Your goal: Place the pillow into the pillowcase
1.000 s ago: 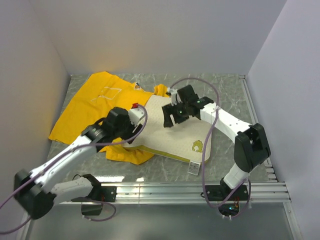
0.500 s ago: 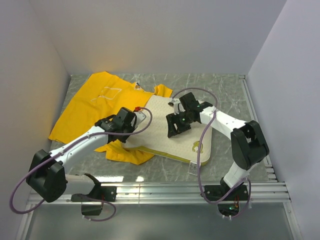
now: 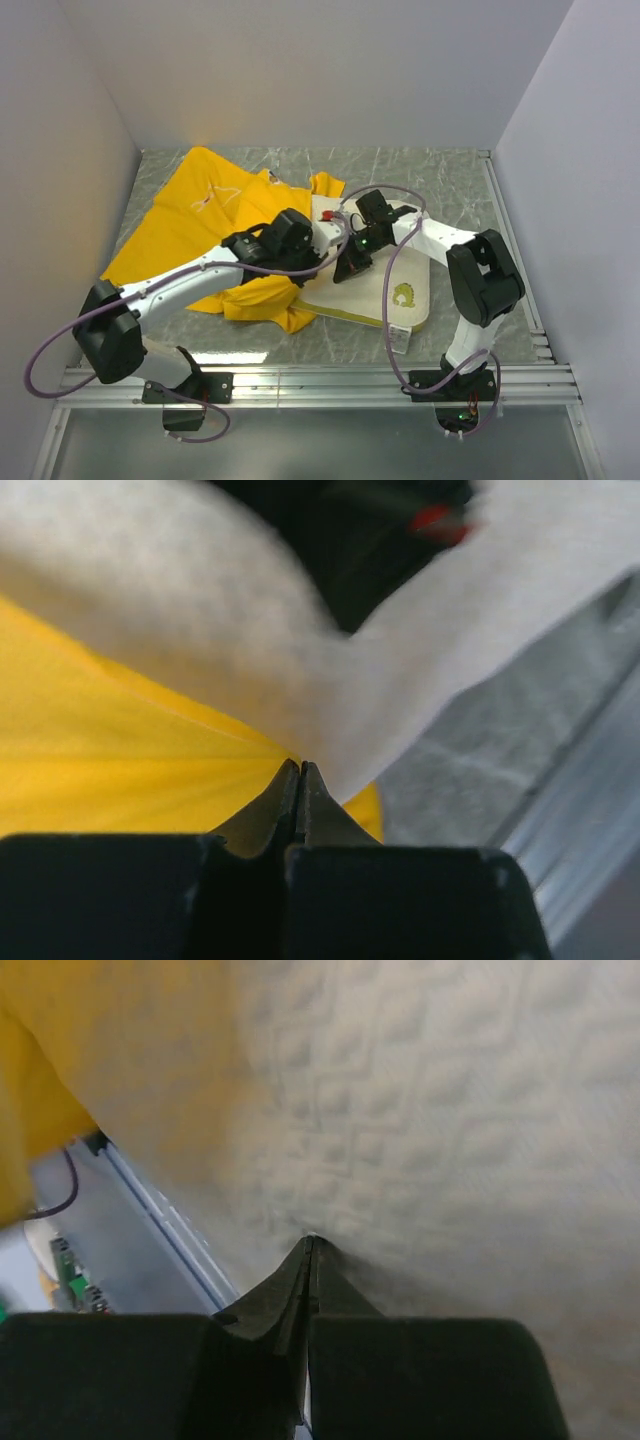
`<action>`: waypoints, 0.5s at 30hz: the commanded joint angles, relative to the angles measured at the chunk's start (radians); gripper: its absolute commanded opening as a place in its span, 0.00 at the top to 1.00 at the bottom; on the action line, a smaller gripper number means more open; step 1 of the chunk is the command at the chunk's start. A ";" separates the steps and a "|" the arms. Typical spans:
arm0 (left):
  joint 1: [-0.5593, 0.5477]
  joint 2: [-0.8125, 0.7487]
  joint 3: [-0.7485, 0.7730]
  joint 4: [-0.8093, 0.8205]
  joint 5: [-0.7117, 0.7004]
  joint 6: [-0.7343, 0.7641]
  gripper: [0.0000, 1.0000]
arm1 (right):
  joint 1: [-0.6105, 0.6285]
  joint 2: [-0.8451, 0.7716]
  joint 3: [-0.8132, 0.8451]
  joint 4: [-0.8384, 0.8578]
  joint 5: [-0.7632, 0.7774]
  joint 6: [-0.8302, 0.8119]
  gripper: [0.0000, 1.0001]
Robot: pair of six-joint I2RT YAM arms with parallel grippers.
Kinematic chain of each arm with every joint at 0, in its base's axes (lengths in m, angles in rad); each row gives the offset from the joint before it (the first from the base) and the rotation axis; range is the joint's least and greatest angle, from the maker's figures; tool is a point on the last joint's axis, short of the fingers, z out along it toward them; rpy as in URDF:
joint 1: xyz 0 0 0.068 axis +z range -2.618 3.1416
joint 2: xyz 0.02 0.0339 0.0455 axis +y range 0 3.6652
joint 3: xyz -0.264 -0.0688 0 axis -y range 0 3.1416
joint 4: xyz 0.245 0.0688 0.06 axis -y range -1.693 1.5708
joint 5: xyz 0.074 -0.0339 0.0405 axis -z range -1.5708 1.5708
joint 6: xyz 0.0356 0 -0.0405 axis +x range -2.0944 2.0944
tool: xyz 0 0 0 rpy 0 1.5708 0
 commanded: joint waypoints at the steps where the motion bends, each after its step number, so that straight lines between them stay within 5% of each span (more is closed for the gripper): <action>1: -0.067 0.051 0.040 0.182 0.274 -0.117 1.00 | -0.021 0.015 0.016 0.019 -0.143 0.050 1.00; 9: 0.022 0.113 -0.063 0.232 0.361 -0.073 0.99 | -0.090 -0.049 -0.004 -0.008 -0.189 0.019 0.99; 10: 0.049 0.097 -0.087 0.214 0.373 -0.062 0.97 | -0.101 -0.062 0.002 -0.027 -0.183 0.001 0.93; 15: 0.194 -0.047 -0.057 0.024 0.387 0.067 0.51 | -0.190 -0.186 0.105 -0.133 -0.053 -0.088 0.34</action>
